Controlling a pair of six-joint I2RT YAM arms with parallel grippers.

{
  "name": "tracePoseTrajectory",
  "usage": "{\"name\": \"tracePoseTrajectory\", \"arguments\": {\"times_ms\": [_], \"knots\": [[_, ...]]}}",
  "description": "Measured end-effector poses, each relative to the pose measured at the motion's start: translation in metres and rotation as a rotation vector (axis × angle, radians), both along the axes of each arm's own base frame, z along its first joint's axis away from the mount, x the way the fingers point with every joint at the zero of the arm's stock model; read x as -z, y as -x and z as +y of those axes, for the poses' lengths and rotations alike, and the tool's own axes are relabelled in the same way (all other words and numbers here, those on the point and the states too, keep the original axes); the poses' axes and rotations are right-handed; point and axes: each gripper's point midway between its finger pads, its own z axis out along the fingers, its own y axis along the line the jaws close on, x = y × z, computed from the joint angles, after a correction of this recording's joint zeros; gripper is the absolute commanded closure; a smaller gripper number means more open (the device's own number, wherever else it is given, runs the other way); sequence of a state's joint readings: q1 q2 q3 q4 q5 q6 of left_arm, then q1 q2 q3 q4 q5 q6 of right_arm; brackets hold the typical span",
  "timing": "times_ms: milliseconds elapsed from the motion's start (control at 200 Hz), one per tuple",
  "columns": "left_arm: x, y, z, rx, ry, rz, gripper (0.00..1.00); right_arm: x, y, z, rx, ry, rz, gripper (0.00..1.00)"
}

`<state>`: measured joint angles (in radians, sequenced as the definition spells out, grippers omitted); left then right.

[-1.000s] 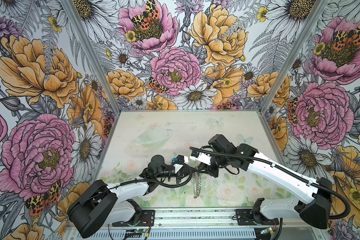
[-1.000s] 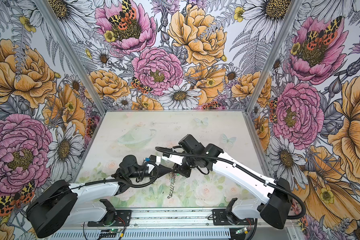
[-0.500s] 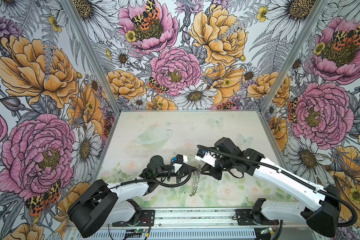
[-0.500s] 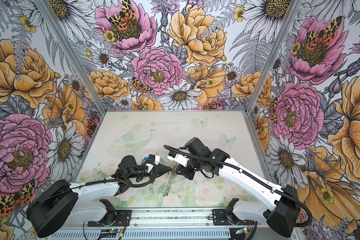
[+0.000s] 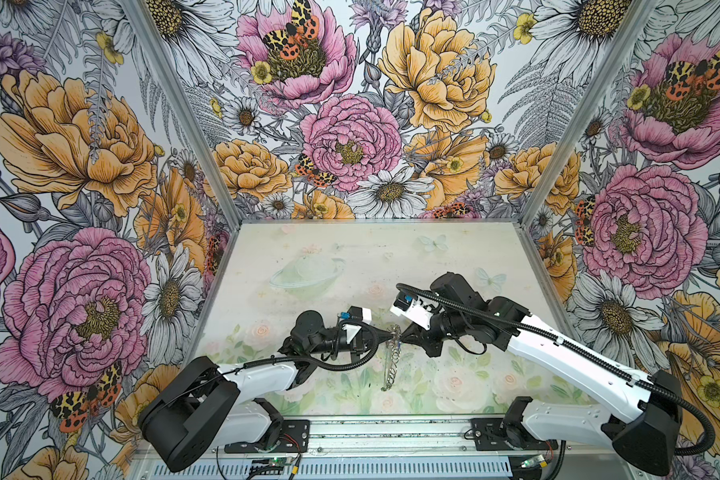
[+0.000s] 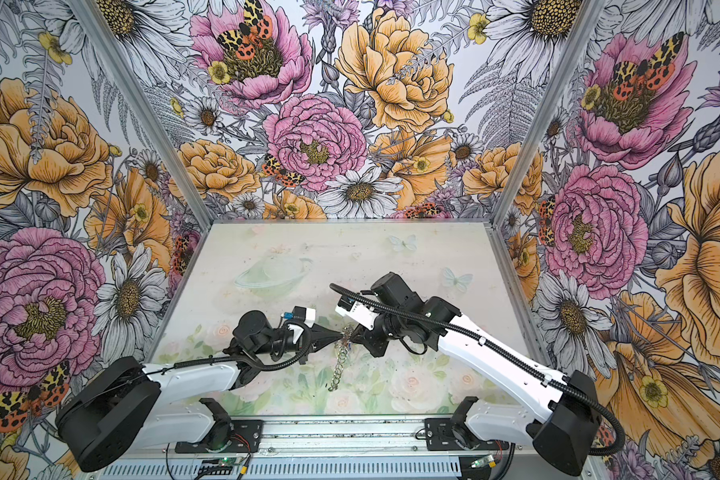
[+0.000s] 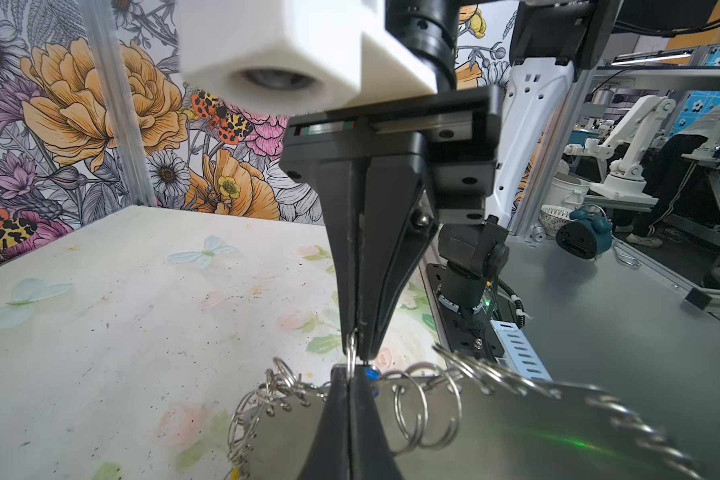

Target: Put the keys on the keyring

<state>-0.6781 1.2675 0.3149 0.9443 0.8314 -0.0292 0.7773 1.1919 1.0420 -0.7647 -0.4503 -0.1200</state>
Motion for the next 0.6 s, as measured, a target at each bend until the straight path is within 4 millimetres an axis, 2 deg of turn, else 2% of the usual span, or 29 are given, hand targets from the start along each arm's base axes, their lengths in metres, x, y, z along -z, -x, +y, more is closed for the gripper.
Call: {"name": "tracePoseTrajectory", "arguments": {"times_ms": [285, 601], "knots": [[-0.0013, 0.0004, 0.0007, 0.012, 0.019, 0.006, 1.0, -0.0019, 0.002, 0.0017, -0.009, -0.02, 0.017, 1.0], [-0.0007, 0.0026, 0.0009, 0.044, 0.068, 0.03, 1.0, 0.0034, 0.0079, 0.0083, -0.038, -0.054, 0.058, 0.98]]}}
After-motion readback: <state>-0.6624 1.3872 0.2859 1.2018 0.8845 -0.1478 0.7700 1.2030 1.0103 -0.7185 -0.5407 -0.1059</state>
